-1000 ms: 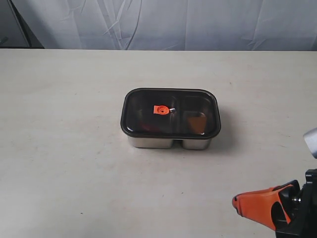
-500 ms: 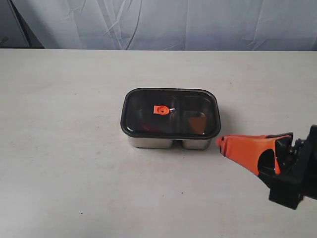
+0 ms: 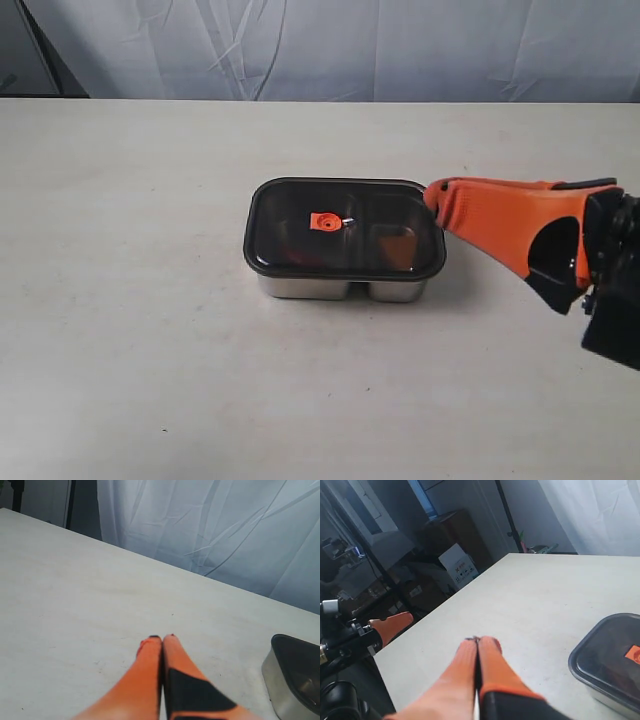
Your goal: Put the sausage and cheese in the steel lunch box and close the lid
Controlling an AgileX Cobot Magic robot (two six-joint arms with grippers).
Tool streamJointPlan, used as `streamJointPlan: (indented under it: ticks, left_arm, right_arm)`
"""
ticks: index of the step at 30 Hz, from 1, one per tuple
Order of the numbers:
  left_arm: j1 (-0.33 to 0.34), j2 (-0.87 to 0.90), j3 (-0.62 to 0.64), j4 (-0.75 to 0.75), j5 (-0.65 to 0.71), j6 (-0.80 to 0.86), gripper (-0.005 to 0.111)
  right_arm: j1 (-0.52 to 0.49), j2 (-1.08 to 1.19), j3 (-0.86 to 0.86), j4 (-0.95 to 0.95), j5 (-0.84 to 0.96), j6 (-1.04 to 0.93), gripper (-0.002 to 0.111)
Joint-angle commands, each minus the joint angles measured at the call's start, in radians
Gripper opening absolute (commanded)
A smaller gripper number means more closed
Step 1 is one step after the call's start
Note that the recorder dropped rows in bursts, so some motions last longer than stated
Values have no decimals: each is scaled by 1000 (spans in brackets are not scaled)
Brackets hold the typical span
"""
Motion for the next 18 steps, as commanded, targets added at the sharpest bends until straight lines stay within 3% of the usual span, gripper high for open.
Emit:
streamJointPlan:
  ticks: [1,7,18]
  left_arm:
    - [6,-6,6,25,-4,-5,0]
    - [6,-6,6,25,-4,-5,0]
    - [6,-6,6,25,-4,-5,0]
  right_arm:
    - [4,-3,-5,4,-24,-13,-1]
    - [4,-11,-5,4,-65,-18,-1]
    - [4,-21,-9,4,-191,-201,-1]
